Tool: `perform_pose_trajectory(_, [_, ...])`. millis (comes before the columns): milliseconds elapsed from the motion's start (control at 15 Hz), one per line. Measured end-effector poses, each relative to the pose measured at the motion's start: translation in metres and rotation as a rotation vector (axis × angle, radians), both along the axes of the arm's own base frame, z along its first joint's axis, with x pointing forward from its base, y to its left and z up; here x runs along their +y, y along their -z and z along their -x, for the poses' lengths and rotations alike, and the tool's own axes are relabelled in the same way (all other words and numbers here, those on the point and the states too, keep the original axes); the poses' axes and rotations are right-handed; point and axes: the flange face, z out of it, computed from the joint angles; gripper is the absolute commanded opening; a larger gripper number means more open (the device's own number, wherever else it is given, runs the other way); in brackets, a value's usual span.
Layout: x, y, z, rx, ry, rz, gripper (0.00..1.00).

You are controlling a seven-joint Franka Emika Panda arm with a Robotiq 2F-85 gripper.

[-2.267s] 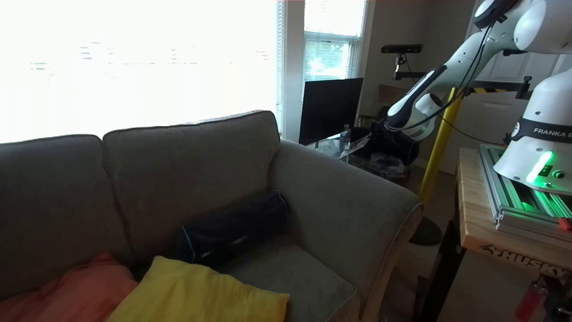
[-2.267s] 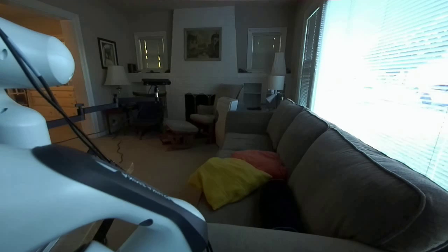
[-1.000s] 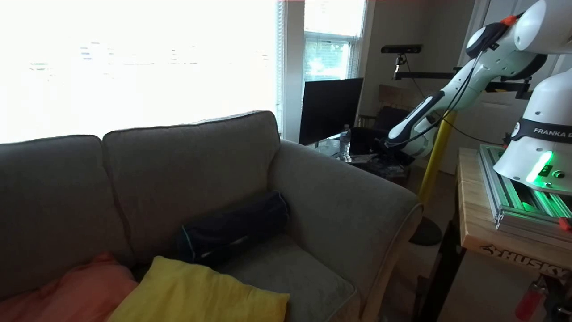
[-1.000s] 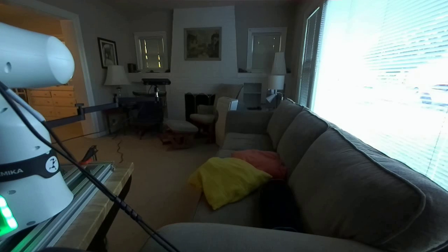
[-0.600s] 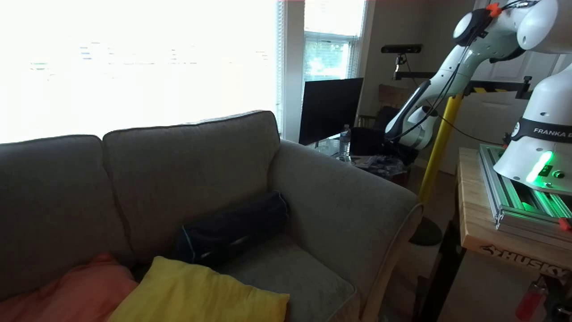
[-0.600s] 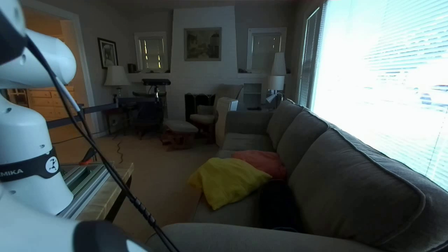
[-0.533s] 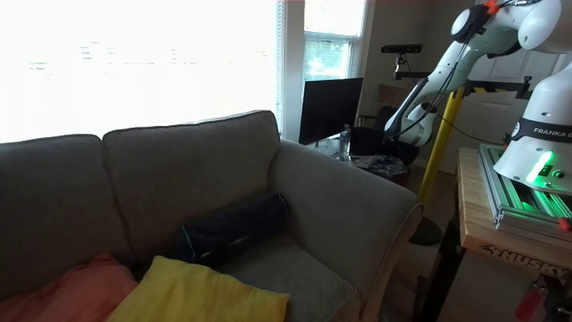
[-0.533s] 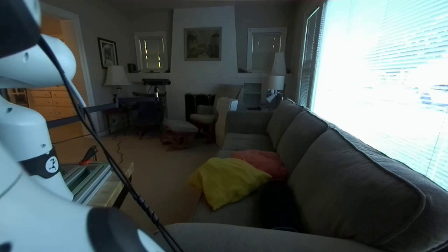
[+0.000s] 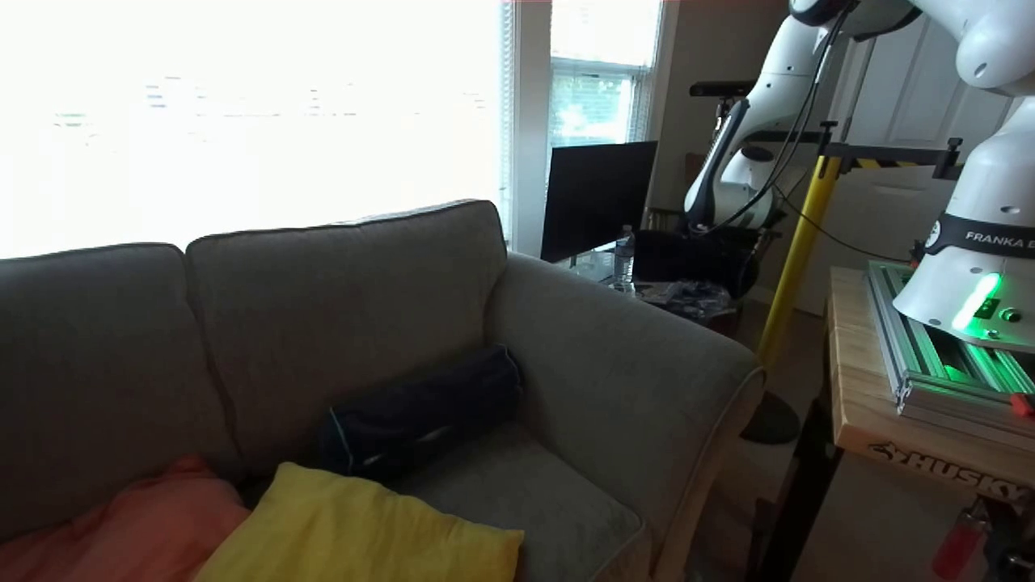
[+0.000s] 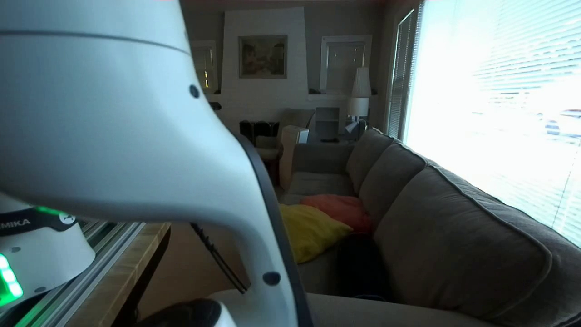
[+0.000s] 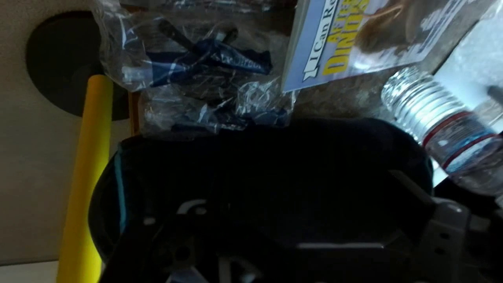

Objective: Place the magazine from the right armrest on the table.

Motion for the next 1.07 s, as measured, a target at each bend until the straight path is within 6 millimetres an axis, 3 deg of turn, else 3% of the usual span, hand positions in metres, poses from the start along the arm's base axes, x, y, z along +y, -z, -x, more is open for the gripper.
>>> perform_pose_trajectory(267, [0.036,-0.040,-0.023,0.053,-0.192,0.019,1.00])
perform_pose_trajectory(800, [0.084,-0.182,-0.036,0.094,-0.433,0.155,1.00])
perform_pose_trajectory(1067, [0.104,-0.226,-0.047,0.155,-0.503,0.149,1.00])
